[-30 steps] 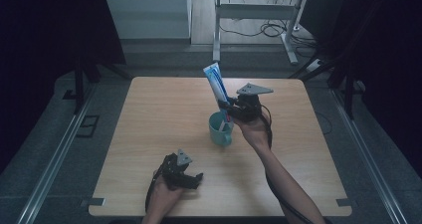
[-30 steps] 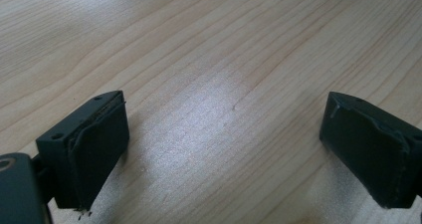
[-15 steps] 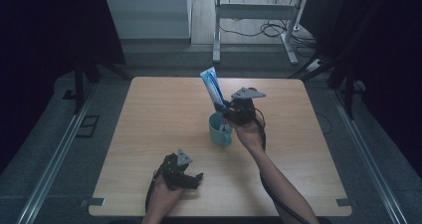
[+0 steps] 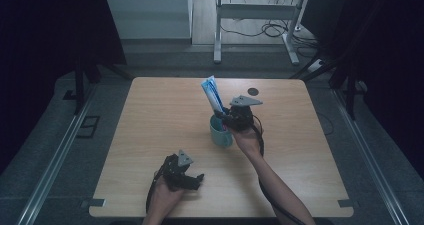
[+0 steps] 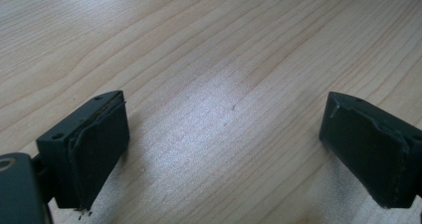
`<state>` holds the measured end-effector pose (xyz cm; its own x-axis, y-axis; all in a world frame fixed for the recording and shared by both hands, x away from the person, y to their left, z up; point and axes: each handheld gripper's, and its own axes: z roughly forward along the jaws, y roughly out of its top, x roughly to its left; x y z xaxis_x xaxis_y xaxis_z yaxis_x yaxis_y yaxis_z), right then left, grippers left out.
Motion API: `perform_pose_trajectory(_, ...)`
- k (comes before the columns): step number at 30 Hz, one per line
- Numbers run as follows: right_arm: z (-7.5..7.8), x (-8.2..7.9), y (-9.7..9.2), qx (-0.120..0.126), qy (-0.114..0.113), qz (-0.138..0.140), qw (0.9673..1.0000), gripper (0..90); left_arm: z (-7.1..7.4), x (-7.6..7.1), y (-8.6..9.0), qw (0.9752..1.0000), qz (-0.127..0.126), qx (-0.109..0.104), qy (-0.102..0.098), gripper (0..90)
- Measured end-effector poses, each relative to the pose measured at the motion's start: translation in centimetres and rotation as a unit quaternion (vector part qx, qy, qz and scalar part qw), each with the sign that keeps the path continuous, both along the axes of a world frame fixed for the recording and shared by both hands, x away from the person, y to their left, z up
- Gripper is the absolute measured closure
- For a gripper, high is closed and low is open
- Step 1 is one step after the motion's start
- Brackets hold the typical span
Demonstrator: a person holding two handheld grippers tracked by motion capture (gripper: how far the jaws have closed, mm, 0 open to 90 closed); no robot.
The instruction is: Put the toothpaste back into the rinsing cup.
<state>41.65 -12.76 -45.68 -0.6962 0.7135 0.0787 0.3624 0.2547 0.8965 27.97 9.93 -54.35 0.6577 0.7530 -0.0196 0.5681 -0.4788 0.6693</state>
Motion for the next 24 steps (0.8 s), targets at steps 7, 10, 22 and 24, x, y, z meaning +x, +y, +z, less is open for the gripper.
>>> perform_pose_trajectory(7, -0.8, -0.1, 0.0, 0.001, 0.002, 0.002, 1.0, 70.8, 0.0, 0.0, 0.0, 1.0, 0.0, 0.0, 0.0, 5.6)
perform_pose_trajectory(10, -1.2, -0.2, 0.1, 0.002, 0.002, 0.006, 1.0, 70.6, 0.0, 0.0, 0.0, 1.0, 0.0, 0.0, 0.0, 5.6)
perform_pose_trajectory(22, -1.8, -0.6, -0.1, 0.011, 0.009, 0.01, 0.9998, 68.7, 0.0, 0.0, 0.0, 1.0, 0.0, -0.001, -0.001, 5.6)
perform_pose_trajectory(24, -1.9, -0.7, -0.2, 0.012, 0.012, 0.011, 0.9998, 68.3, 0.0, 0.0, 0.0, 1.0, 0.0, -0.001, -0.001, 5.6)
